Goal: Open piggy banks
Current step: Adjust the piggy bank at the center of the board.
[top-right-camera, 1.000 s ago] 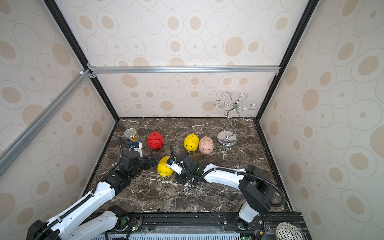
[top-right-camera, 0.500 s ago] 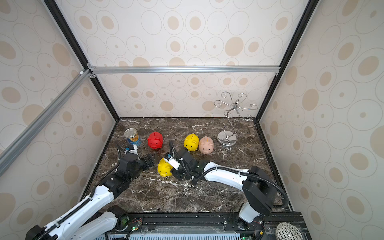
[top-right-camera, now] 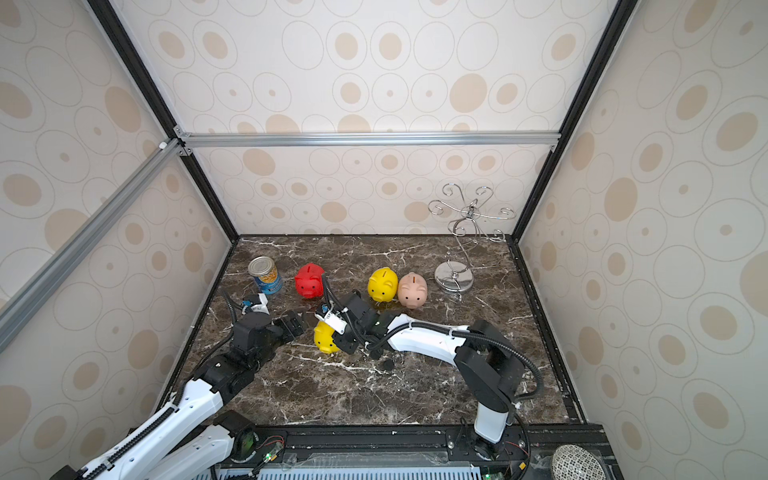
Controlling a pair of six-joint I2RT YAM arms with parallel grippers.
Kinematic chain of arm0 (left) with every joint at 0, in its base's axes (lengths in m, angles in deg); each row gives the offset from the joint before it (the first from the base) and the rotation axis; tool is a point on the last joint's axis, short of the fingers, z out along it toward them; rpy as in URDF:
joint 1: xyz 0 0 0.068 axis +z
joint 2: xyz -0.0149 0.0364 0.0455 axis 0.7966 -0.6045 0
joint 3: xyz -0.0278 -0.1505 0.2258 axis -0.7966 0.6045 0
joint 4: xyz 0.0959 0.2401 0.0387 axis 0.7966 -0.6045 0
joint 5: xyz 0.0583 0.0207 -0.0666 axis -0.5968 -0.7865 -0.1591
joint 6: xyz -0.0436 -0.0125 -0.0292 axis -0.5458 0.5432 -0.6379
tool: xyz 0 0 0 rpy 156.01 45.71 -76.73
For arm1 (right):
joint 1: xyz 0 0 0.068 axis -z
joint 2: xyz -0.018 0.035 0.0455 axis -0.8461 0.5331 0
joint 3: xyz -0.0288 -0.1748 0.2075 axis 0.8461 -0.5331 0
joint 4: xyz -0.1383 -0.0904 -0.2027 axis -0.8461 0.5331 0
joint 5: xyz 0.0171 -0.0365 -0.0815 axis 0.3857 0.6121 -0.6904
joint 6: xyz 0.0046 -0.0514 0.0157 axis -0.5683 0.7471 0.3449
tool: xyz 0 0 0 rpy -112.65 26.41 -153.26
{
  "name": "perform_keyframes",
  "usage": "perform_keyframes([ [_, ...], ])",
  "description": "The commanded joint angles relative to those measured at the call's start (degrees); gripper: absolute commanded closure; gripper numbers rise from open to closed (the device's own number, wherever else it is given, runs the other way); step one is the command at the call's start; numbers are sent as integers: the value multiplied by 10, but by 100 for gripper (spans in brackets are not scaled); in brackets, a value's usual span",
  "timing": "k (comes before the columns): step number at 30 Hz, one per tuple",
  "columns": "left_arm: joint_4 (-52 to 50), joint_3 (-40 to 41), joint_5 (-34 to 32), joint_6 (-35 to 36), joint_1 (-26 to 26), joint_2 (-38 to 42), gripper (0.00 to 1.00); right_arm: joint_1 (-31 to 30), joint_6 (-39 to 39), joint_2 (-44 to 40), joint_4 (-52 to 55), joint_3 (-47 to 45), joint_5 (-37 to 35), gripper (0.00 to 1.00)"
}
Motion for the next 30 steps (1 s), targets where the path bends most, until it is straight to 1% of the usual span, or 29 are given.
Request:
perform_keyframes([
  [1, 3, -1, -6, -2, 4, -1, 0, -5, 21, 8, 22, 13, -12, 74],
  [8, 6, -2, -2, 3, 9, -9, 0, -10, 28, -5, 7, -6, -18, 83],
  [11, 8, -2, -1, 5, 10, -12, 0, -10, 23, -19, -7, -28, -13, 83],
  [14, 12, -2, 1, 5, 9, -15, 0, -10, 1, -50, -45, -81, -4, 84],
  [16, 16, -1, 4, 7, 10, -18, 0, -9, -17, -72, -80, -123, -5, 84],
  [18, 20, -1, 11, 9, 10, -24, 0, -8, -24, -82, -92, -149, -17, 84],
  [21, 29, -1, 26, 11, 10, -37, 0, 7, -30, -82, -92, -165, -25, 83],
  [24, 36, -3, 37, 12, 10, -52, 0, 39, -37, -75, -93, -171, -17, 82],
  [30, 38, 0, 50, 12, 11, -56, 0, 88, -37, -46, -87, -145, -3, 77],
])
